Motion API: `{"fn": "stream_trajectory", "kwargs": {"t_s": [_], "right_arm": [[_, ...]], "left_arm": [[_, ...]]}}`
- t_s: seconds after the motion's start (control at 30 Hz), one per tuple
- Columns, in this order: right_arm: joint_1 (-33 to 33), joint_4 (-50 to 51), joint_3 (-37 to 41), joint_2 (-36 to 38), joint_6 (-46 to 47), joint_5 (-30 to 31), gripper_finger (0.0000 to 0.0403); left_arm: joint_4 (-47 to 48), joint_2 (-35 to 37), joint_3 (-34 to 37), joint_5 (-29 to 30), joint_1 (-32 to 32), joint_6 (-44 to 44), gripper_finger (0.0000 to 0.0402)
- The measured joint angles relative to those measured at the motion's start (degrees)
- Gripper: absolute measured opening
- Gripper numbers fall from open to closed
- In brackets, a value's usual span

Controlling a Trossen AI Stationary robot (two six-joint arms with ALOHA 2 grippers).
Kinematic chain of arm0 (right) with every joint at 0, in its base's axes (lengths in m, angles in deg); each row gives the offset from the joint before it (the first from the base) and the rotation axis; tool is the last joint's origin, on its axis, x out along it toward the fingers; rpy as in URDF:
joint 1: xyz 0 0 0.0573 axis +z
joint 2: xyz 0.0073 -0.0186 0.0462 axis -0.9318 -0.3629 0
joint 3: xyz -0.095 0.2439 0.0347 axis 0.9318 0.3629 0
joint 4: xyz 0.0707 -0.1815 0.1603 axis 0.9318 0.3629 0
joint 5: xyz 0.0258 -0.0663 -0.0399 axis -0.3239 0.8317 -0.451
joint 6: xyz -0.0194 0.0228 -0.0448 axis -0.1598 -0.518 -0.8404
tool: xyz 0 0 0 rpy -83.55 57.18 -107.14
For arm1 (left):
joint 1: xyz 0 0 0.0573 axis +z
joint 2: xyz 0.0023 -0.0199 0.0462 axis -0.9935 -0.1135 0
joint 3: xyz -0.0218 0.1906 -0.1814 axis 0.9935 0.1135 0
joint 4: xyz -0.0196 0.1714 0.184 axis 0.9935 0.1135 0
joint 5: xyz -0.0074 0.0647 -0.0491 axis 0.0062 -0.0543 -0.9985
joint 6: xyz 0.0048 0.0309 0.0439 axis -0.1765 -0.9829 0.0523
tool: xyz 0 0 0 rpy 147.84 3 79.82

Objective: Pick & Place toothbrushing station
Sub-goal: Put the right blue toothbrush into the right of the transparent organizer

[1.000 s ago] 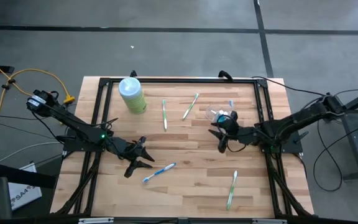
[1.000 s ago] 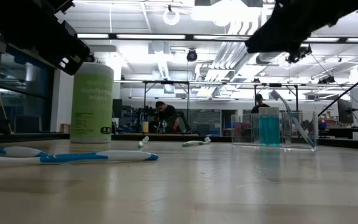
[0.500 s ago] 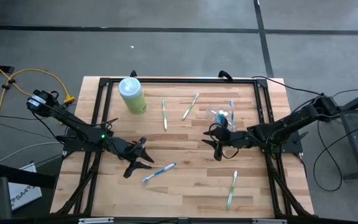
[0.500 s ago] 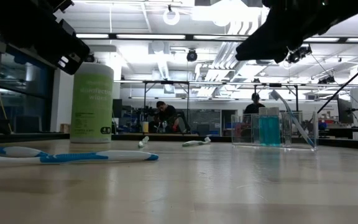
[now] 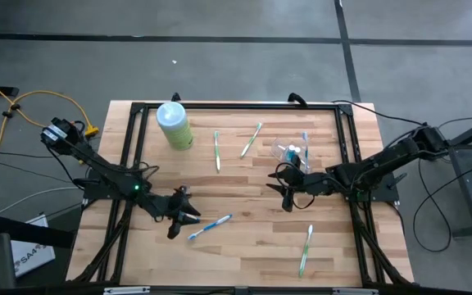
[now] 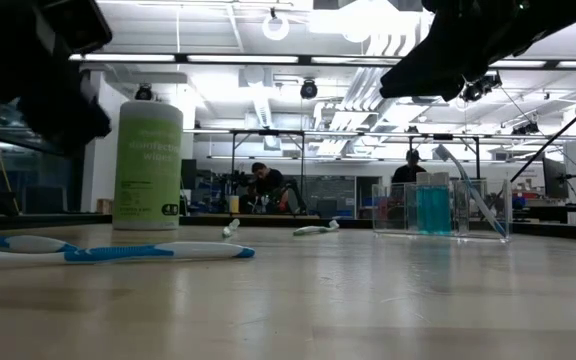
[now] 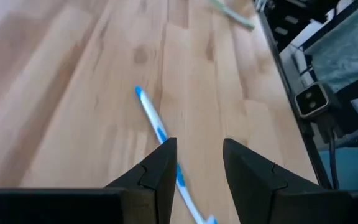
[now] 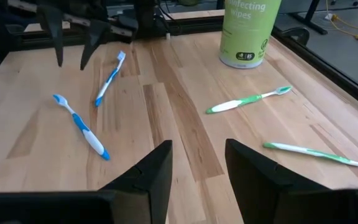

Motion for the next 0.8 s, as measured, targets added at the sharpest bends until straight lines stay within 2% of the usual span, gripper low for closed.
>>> {"fn": "stream_trajectory", "kwargs": {"t_s": [0.2, 0.4, 0.57, 0.67, 0.8], "right_arm": [[0.0, 0.0, 0.0, 0.0, -0.3, 0.0, 0.0140], [0.0, 0.0, 0.0, 0.0, -0.3, 0.5, 0.0140], [0.0, 0.1, 0.0, 0.0, -0.4, 0.5, 0.0140], [0.0, 0.1, 0.0, 0.0, -1.1, 0.5, 0.0140], [0.0, 0.1, 0.0, 0.0, -1.8, 0.3, 0.0140]], "left_arm": [[-0.1, -3.9, 0.0, 0.6, -3.2, 4.5, 0.0127], [-4.2, -4.6, -0.2, 1.3, -5.3, 4.9, 0.0127], [-3.7, -5.3, -2.5, 2.5, -6.1, 6.9, 0.0127], [-0.9, -7.3, -5.3, 3.3, -6.4, 7.2, 0.0127], [9.0, -11.7, -12.0, 4.5, -6.4, 9.8, 0.0127]]}}
